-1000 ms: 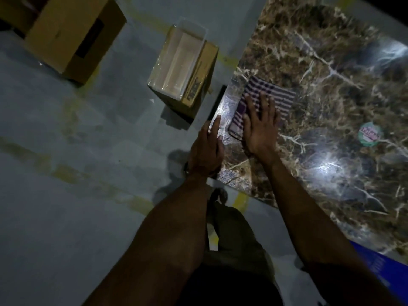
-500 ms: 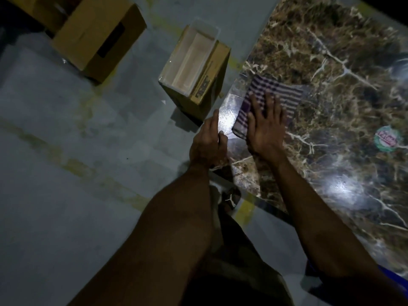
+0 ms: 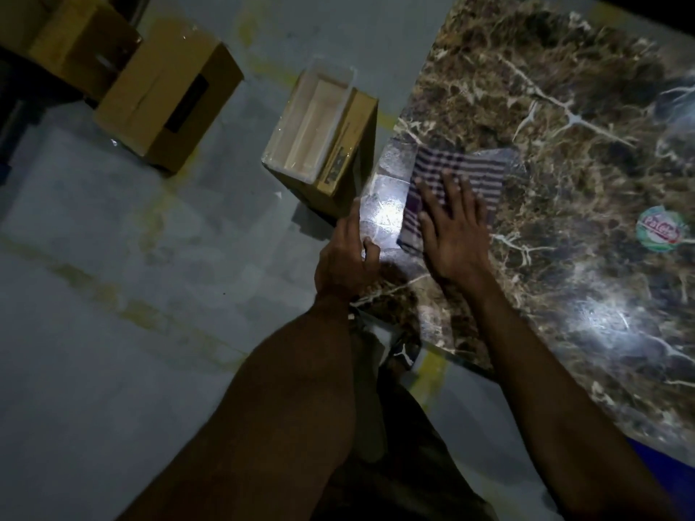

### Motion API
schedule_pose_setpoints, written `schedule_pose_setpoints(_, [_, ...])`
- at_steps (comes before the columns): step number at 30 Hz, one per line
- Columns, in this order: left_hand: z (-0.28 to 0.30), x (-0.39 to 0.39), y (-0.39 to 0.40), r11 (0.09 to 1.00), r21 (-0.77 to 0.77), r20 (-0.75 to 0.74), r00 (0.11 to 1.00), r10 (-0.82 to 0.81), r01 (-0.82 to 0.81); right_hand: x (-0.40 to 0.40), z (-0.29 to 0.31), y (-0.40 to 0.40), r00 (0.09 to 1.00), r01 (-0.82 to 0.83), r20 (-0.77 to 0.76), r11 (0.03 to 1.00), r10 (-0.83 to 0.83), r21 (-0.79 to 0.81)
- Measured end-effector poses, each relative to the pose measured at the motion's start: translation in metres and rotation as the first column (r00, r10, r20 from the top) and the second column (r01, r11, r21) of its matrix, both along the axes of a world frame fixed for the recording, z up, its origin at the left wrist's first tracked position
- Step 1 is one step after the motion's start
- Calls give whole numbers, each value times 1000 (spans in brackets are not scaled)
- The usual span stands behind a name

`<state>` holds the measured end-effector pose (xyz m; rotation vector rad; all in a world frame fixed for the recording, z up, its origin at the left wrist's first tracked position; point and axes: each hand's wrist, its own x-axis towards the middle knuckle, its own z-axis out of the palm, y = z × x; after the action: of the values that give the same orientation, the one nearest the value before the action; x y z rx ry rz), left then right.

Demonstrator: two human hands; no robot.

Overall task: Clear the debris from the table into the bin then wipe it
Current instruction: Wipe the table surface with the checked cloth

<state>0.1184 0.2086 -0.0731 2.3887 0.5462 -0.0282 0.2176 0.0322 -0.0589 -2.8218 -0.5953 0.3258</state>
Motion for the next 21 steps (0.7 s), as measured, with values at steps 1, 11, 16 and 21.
schedule_pose_setpoints(1, [0,0,-1,1000,7,-17,1000,6,-6,5,1,9,1000,24,9,1000,-24,6])
schedule_pose_setpoints(11, [-3,5,7,998,-48,-64,997,-45,42,-35,-10,2,955,-296,-8,954,296,-42])
schedule_pose_setpoints(16, [-4,6,7,999,-15,-83,996,-43,42,-1,-8,-7,999,13,48,1000,-13,-7])
schedule_pose_setpoints(21, [-6,3,12,999,7,-87,995,-49,50,24,-14,55,997,46,65,999,-48,26])
